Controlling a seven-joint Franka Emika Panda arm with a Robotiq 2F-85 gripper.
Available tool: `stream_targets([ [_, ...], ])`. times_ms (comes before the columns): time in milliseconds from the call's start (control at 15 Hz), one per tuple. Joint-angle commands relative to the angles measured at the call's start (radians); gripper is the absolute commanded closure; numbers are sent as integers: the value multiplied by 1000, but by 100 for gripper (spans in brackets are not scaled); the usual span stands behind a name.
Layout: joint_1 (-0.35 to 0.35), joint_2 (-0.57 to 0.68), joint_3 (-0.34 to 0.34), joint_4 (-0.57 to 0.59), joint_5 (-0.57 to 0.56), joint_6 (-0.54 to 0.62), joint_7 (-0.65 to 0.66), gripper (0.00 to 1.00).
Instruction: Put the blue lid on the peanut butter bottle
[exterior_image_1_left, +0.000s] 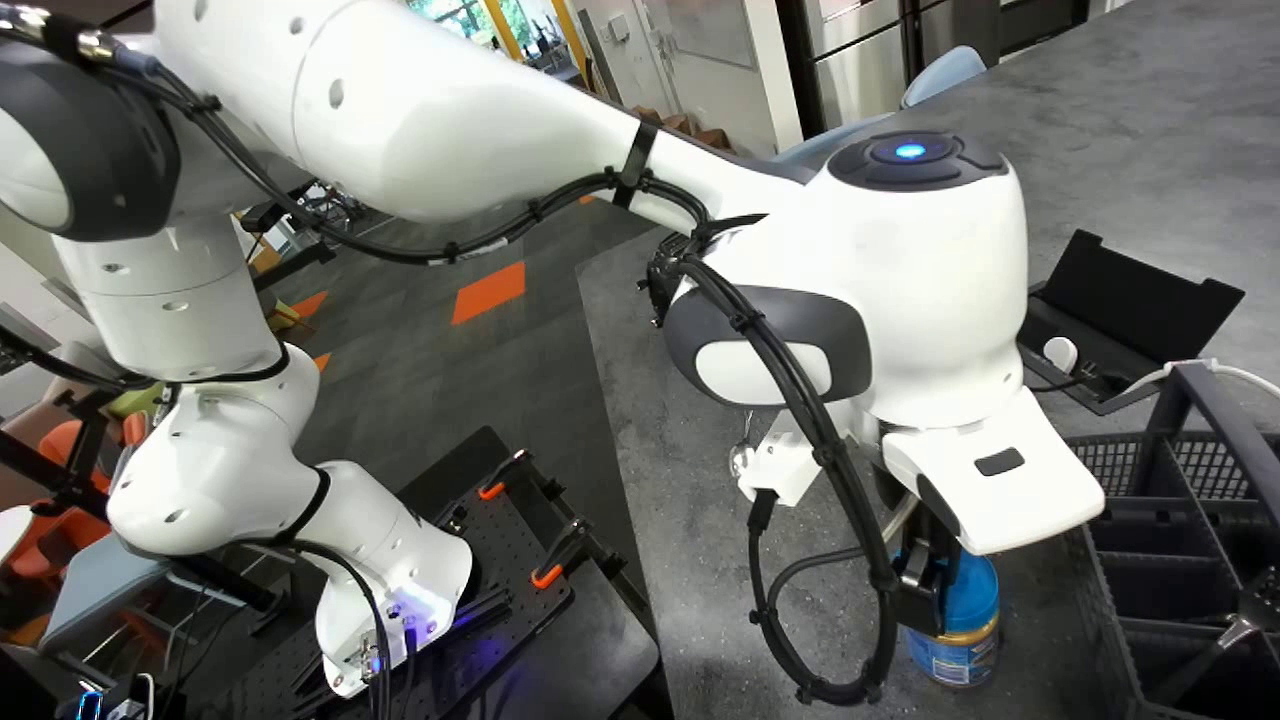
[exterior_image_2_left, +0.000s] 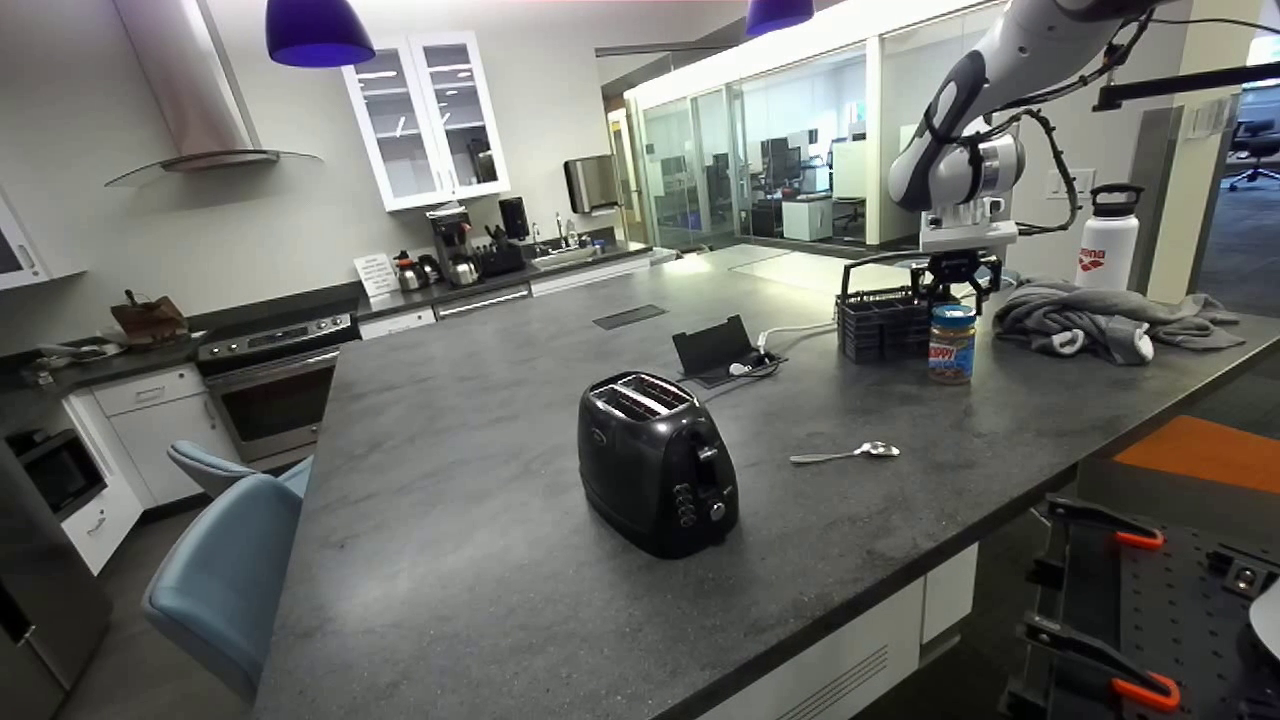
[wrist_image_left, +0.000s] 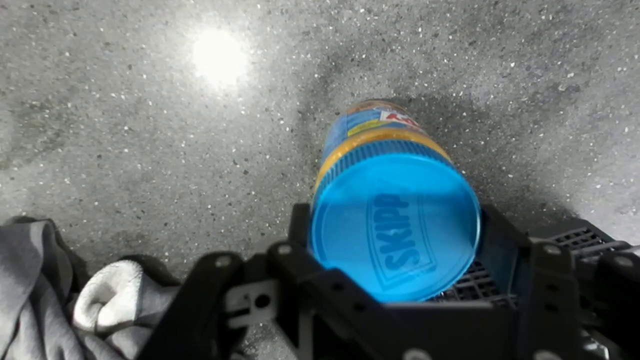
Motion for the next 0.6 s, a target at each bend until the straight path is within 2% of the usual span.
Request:
stream_targets([
  [0, 13, 1, -12, 3, -20, -3, 34, 0],
  [533, 14, -6, -12, -2, -19, -3, 34, 0],
])
